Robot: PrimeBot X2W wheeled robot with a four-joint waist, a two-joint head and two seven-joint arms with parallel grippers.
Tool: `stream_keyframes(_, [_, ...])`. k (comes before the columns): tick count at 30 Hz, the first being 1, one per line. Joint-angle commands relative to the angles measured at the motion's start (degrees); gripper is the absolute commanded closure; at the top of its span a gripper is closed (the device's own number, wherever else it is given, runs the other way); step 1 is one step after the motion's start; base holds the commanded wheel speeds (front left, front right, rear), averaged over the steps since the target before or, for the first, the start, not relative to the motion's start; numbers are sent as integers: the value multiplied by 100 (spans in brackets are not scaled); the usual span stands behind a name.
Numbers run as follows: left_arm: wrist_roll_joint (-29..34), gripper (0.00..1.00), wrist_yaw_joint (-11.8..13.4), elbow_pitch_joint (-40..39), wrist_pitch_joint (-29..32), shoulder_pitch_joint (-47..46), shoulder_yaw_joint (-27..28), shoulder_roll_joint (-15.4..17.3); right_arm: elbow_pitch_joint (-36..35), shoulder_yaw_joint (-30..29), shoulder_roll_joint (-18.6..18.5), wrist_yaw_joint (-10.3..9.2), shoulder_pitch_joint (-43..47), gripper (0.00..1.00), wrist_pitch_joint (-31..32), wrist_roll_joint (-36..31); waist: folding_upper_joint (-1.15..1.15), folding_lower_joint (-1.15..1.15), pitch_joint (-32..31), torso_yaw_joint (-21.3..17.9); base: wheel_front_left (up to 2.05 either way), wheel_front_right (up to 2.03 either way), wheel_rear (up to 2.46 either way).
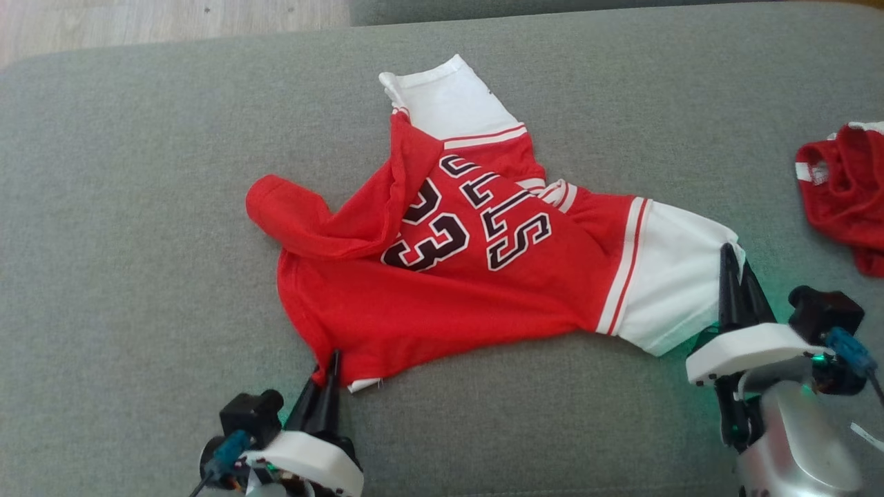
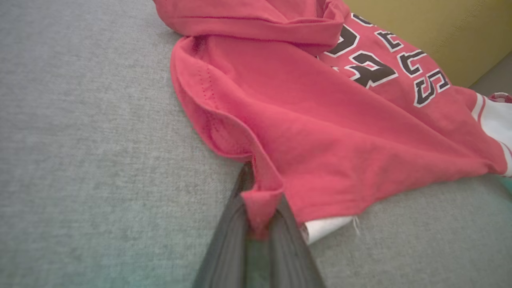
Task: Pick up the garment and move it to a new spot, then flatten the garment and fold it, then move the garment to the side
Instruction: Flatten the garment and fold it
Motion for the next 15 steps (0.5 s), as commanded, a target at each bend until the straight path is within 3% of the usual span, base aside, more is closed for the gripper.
stream_keyframes(1, [2, 100, -22, -56, 12, -63, 193, -1, -243, 187, -22, 37, -212, 100, -34, 84, 0, 0, -26, 7, 0, 0, 0])
stream_keyframes(10, [412, 100, -28, -1238, 12, -316, 1294, 18, -811, 395, -22, 37, -315, 100, -34, 1024, 0, 0, -413, 74, 0, 0, 0])
stream_keyframes(15, [803, 100, -34, -2011, 12, -937, 1793, 379, -1270, 574, -21, 37, -685, 100, -34, 1601, 0, 0, -784, 71, 0, 0, 0])
